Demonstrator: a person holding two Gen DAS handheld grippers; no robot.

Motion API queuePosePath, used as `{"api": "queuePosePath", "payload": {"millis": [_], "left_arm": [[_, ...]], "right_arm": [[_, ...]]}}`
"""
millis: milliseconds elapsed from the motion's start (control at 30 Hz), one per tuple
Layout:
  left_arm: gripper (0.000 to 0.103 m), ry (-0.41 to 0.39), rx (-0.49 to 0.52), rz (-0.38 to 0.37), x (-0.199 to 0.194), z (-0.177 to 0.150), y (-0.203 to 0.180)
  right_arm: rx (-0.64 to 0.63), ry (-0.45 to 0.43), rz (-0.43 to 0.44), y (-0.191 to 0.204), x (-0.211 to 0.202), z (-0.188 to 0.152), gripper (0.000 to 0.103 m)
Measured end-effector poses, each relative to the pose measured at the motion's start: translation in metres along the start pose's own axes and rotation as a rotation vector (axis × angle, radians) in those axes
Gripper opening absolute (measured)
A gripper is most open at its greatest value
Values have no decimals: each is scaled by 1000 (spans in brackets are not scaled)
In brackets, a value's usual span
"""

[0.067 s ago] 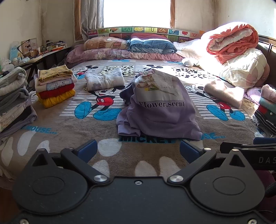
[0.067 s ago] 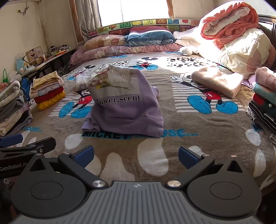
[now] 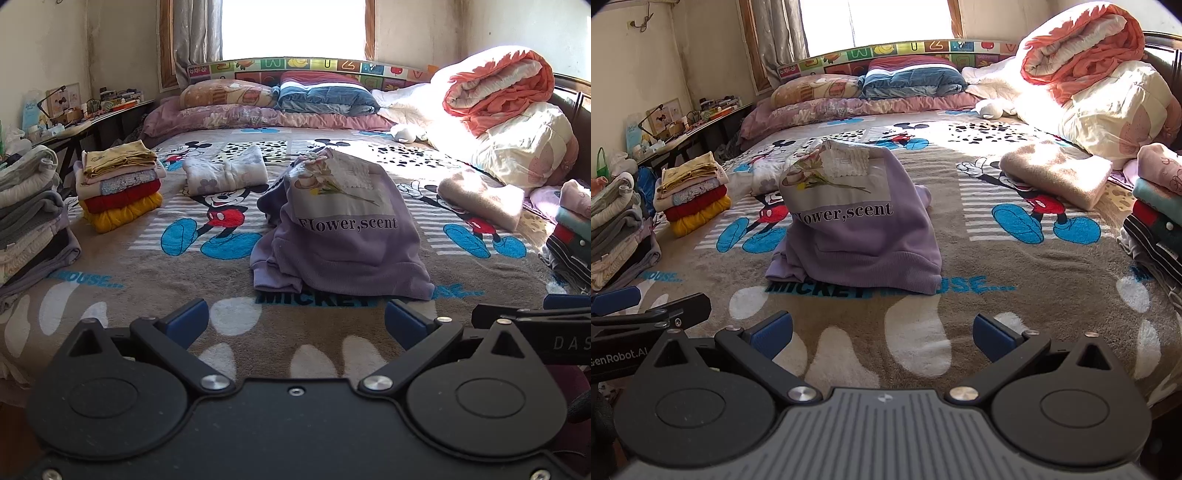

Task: Fold clothes

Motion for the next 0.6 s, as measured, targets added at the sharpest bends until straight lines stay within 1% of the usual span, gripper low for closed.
{"api": "queuePosePath", "payload": {"millis": [167,233,300,433,600], "left_arm": [[103,20,9,21,5,-1,3],[103,-20,14,21,-8,-4,3],[103,-21,12,22,-9,-8,1],[103,0,2,4,-7,-7,1],[103,7,1,6,-6,-8,0]], "right_arm": [[5,-2,-2,-1,1,-1,103],[7,-3,-3,-2,1,-1,103],[9,-4,-4,-2,1,-1,103],[13,3,-2,-5,3,-1,103],[14,10,-3,-4,4,-2,103]]}}
Point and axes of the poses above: each gripper's, at about its wrist camera, not at the fingertips, and x roughly the way its jaws point, y to its left, z to its top, the point moved 6 cm from there along x, roughly the way its jaws point, and after that the axes turned 6 degrees about z, right-handed, at the moved point
